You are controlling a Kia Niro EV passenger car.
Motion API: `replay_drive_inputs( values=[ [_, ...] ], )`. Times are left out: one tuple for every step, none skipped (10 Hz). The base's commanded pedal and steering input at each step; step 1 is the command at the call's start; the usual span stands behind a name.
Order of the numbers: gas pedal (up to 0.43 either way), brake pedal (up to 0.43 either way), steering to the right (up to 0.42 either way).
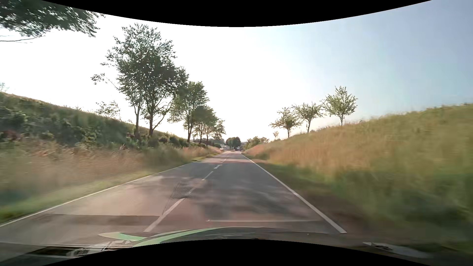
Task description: Follow the waypoints while adhering to traffic rules and regulations
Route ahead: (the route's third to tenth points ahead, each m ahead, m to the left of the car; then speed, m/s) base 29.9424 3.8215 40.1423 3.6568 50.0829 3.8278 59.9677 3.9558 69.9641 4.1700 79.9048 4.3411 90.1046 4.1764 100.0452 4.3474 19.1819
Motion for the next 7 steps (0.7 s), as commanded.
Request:
replay_drive_inputs(
  values=[
    [0.0, 0.201, -0.007],
    [0.0, 0.201, -0.007],
    [0.0, 0.195, -0.006],
    [0.0, 0.177, -0.004],
    [0.0, 0.159, -0.002],
    [0.0, 0.128, -0.001],
    [0.0, 0.116, 0.001]
  ],
)
